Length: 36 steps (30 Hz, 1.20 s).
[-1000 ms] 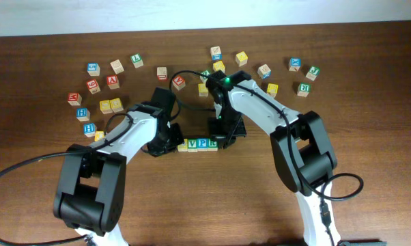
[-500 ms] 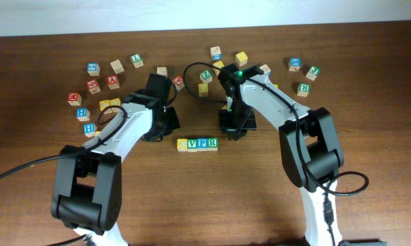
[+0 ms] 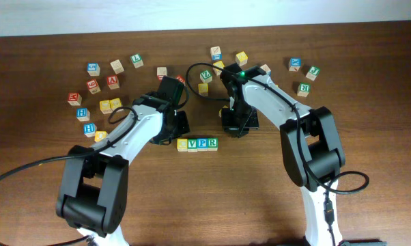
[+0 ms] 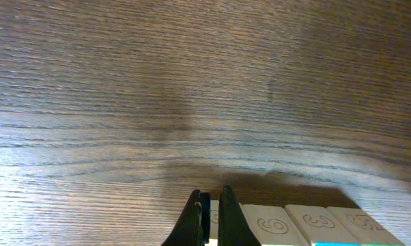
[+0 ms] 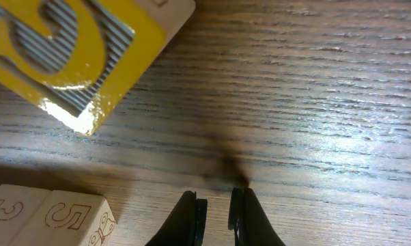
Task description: Spell out CVPR
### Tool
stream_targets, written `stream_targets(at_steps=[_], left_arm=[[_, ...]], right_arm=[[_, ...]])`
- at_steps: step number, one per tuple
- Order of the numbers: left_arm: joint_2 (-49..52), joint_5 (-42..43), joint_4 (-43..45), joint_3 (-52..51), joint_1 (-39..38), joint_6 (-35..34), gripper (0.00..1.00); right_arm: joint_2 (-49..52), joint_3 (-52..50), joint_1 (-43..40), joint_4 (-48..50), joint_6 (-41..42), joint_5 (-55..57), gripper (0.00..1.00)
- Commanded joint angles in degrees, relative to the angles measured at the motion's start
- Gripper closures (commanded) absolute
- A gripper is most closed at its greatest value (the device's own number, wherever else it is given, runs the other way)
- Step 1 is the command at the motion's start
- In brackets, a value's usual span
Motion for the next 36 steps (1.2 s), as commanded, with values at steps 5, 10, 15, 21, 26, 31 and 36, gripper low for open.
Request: stream_targets(at_steps=[5,10,15,21,26,31,36], left_arm=[[0.68,1.70,0.17,0.79,-1.14,4.20,1.00],[0.68,1.68,-0.90,0.79,-1.49,4.15,1.00],[0.68,1.70,-0.94,0.79,-1.49,4.15,1.00],[0.68,1.73,-1.40,0.79,-1.49,4.15,1.00],[0.68,1.73,-1.57,0.79,-1.49,4.15,1.00],[0.68,1.70,-1.55,0.79,-1.49,4.15,1.00],[0.68,1.75,-1.44,0.79,-1.49,4.15,1.00]], right_arm=[[-0.35,-0.46,-0.33,0.17,0.37,0.68,0.91],[-0.35,-0.46,-0.33,0.15,0.37,0.68,0.91],[-0.33,-0.46,-0.33,0.15,0.35,0.68,0.91],[-0.35,-0.46,-0.33,0.15,0.35,0.70,0.91],[-0.35,-0.46,-0.33,0.15,0.35,0.68,0.91],[-0.33,-0.46,-0.33,0.13,0.35,0.68,0.91],[-0.35,-0.46,-0.33,0.15,0.35,0.68,0.91]])
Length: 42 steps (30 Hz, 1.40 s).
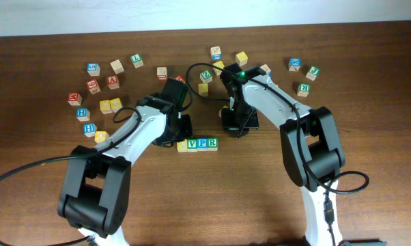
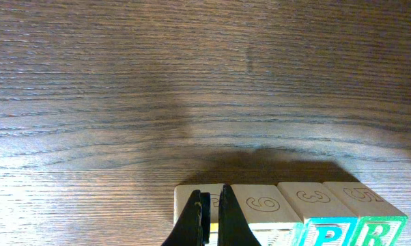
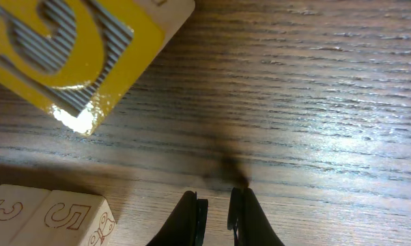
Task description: Spell out CVPR
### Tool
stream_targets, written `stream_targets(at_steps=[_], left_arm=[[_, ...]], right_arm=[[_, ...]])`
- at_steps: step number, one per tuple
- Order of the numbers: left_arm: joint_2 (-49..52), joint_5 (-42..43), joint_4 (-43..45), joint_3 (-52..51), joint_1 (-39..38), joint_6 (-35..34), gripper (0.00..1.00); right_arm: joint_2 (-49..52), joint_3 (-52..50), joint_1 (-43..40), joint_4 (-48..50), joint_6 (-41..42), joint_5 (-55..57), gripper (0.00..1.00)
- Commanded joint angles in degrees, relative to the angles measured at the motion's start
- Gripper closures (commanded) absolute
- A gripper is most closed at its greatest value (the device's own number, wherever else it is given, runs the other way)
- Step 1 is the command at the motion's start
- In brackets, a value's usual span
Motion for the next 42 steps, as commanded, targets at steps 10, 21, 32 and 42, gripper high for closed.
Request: stream_targets(at_steps=[10,21,32,42], left_arm=[[0.63,-1.14,0.59,1.51,2.56,1.16,1.00],[0.70,1.49,-6.38,-1.62,8.94,-5.01,1.00],[4.20,3.65,-3.65,-1.79,5.05,-5.84,1.00],[4.44,3.87,-2.60,-1.79,4.17,-5.81,1.00]], right_arm=[[-0.33,-0.42,-0.33,0.09,0.35,0.68,0.91],[-0.35,-0.46,2.60,-0.37,0.22,-4.26,0.92],[-0.35,-0.46,4.63,-0.26,0.44,-4.35,0.93],[-0.35,-0.46,4.63,0.59,0.44,-6.01,0.95]])
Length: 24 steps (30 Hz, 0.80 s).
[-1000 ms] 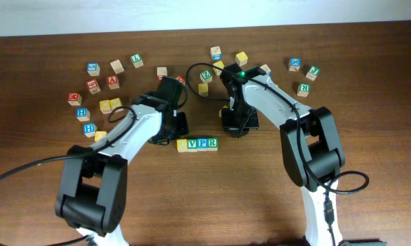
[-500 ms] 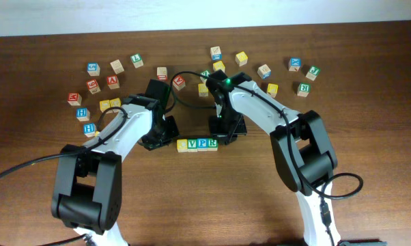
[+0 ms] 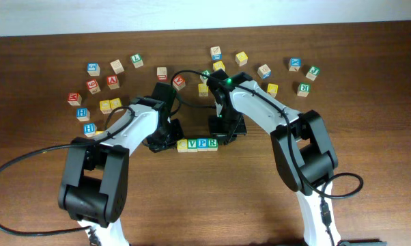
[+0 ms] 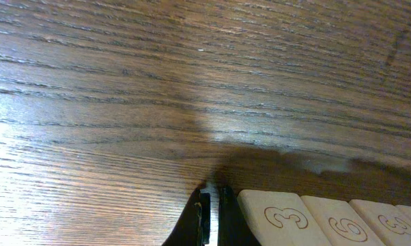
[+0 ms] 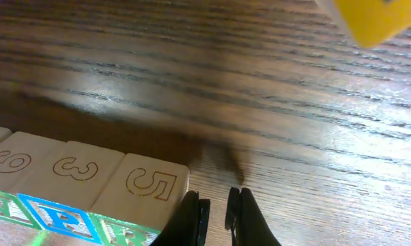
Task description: Spell out CVPR
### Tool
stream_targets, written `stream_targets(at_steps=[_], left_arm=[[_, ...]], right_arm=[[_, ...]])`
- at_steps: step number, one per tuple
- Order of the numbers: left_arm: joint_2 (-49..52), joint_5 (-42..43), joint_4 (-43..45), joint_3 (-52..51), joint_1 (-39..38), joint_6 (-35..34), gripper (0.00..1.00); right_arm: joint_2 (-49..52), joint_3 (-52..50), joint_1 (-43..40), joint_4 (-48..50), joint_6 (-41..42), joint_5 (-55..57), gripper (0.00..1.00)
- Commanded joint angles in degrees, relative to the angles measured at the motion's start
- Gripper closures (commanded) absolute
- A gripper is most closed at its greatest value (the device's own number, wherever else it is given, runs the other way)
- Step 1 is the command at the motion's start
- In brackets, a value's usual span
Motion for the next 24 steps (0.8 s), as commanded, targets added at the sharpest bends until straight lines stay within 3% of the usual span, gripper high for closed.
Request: stream_targets(at_steps=[1,24], left_arm=[[1.01,0.61,0.35,-0.55,-0.26,-0.55,1.00],[1.01,-1.27,0.92,-0.55,-2.08,2.12,1.00]], right_arm=[[-0.35,-0.35,-0.20,0.33,0.42,-0.55,0.95],[-0.35,-0.35,-0.15,0.15,3.39,-2.80,0.96]])
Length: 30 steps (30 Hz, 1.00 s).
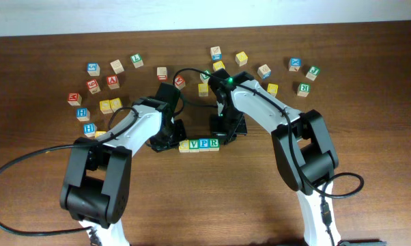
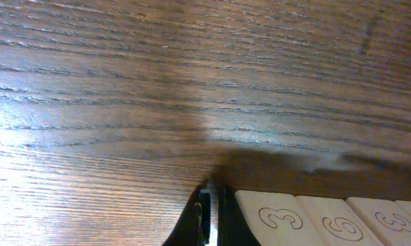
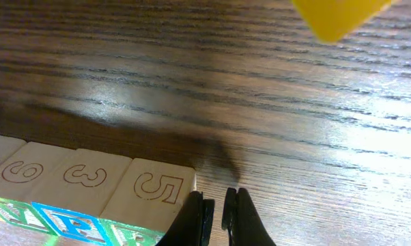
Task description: Spell out CVPR
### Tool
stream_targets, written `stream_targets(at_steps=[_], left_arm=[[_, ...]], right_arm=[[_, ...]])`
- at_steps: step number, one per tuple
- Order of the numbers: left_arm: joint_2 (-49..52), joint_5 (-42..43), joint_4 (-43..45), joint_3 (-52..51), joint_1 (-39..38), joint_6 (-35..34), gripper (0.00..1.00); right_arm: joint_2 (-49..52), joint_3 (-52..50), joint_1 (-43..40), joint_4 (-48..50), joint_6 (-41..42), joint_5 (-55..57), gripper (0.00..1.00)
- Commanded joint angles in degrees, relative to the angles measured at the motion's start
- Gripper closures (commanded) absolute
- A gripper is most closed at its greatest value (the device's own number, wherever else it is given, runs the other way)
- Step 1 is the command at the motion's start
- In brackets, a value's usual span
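A row of blocks [image 1: 199, 144] lies mid-table: a yellow-faced block [image 1: 183, 145] whose letter I cannot read, then V, P and R. My left gripper [image 2: 210, 217] is shut and empty, its fingers touching the left end block, whose upper side bears a 3 [image 2: 277, 217]. My right gripper [image 3: 216, 213] is shut with a thin gap and holds nothing. It stands at the right end, against the block marked 5 [image 3: 154, 190]. In the overhead view the left gripper [image 1: 173, 143] and the right gripper [image 1: 222, 140] flank the row.
Several loose letter blocks lie at the back left [image 1: 103, 82] and back right [image 1: 302, 75]. More sit behind the arms, among them a yellow one [image 1: 203, 89], perhaps the yellow block [image 3: 335, 14] at the top of the right wrist view.
Both grippers stay shut at the ends of the row. The right gripper has come closer against the 5 block, and the row sits a touch further right.
At first my left gripper was shut over the row's left end, while the right stood apart, behind and right of the row. Then the left drew back slightly. Later both grippers stood at the two ends, and now they bracket the row closely.
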Motion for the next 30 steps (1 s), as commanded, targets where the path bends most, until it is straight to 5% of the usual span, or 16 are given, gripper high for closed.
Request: stream_targets(at_steps=[1,4,8,14,30], left_arm=[[1.01,-0.90,-0.35,-0.55,-0.57,0.96,1.00],[1.01,-2.14,-1.01,-0.55,-0.57,0.96,0.94],[1.01,-5.22,-2.40,-0.55,-0.46,0.96,0.76],[1.01,-5.42,-2.49,-0.48,1.44,0.94,0.76],[1.01,-7.13,-0.66,-0.48,2.43,0.94,0.65]], right_arm=[[-0.33,-0.31,0.17,0.24,0.87,-0.98,0.96],[-0.33,-0.31,0.17,0.17,0.87,-0.31,0.95],[-0.33,-0.31,0.17,0.17,0.87,-0.28,0.70],[-0.35,-0.31,0.07,-0.98,0.92,-0.31,0.75],[-0.35,-0.31,0.07,-2.86,2.45,-0.31,0.65]])
